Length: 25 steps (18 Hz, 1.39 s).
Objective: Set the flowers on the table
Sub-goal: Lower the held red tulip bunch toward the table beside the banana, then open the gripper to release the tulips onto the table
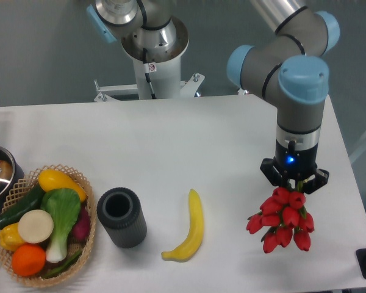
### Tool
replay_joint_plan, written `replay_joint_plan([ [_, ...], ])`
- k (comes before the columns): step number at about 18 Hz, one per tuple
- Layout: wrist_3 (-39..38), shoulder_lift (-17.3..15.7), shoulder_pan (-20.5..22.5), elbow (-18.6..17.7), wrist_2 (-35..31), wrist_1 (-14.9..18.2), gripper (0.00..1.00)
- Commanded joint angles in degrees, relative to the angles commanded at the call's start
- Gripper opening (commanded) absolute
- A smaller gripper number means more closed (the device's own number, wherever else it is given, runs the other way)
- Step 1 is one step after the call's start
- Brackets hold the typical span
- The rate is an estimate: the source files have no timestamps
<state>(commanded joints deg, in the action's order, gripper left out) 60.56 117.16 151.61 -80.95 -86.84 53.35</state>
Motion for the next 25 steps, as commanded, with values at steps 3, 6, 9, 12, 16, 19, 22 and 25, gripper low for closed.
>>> replay_joint_plan([
  [3, 0.0, 0.4, -0.1, 0.0, 0.0, 0.2, 0.00],
  [6, -0.2, 0.8, -1.0, -0.3, 0.1, 0.2, 0.00],
  [9, -0.5, 1.3, -2.3, -1.0, 0.5, 0.3, 0.10],
  [12, -0.5, 1.5, -2.7, -2.7, 0.5, 0.4, 0.32],
  [16, -0.5, 2.0, -3.1, -3.2, 0.4, 0.0, 1.00],
  [19, -0.2, 1.8, -3.1, -3.3, 0.4, -0.3, 1.00],
  [22, 0.0, 1.6, -2.6, -3.3, 0.5, -0.7, 1.00],
  [25, 0.2, 1.3, -2.5, -3.3, 0.6, -1.1, 1.00],
])
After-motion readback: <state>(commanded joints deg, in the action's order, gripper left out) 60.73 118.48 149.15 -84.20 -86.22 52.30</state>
